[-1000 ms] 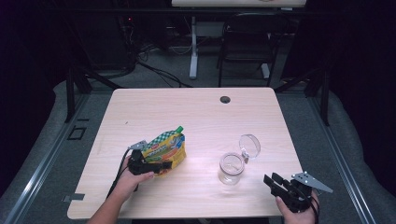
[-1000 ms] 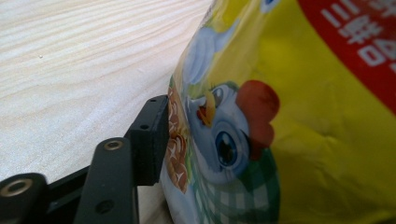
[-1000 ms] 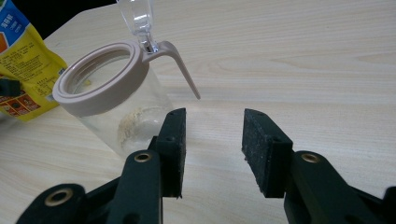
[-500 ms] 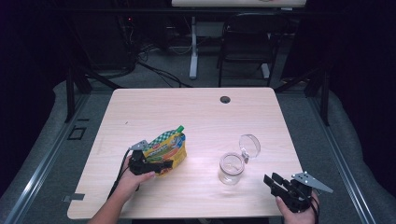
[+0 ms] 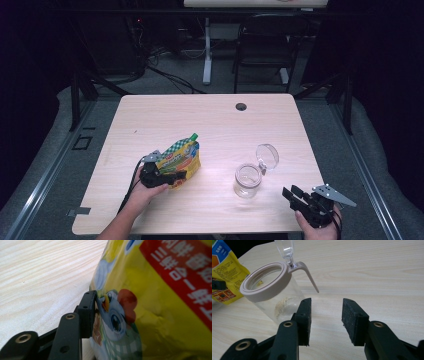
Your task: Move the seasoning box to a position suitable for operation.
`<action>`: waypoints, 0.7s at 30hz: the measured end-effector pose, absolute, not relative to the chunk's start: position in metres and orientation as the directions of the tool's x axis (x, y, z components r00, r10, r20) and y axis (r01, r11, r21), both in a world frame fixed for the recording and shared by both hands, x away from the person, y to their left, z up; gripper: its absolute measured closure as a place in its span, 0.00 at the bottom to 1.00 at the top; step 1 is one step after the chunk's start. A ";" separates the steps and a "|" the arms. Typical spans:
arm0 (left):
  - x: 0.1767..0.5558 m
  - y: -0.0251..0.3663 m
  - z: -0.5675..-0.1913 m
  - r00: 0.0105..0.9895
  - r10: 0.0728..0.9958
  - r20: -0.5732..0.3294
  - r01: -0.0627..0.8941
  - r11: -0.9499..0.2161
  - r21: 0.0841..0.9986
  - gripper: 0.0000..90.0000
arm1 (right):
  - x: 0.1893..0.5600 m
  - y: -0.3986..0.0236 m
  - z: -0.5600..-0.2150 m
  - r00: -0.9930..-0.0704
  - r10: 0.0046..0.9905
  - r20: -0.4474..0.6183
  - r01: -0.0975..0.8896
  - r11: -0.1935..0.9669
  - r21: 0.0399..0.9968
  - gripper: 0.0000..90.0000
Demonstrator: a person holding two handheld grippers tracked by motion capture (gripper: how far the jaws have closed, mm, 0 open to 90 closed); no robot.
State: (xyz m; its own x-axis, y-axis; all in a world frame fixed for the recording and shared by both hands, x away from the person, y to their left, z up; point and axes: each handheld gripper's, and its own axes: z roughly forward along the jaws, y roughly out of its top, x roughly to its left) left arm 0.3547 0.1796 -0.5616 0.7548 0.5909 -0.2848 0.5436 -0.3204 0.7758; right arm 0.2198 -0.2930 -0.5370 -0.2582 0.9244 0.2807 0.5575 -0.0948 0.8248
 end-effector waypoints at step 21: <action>0.352 0.175 -0.560 0.759 0.604 -0.242 0.520 -0.340 0.783 0.70 | 0.220 -0.292 -0.537 -0.266 0.922 0.280 0.555 -0.091 0.827 0.66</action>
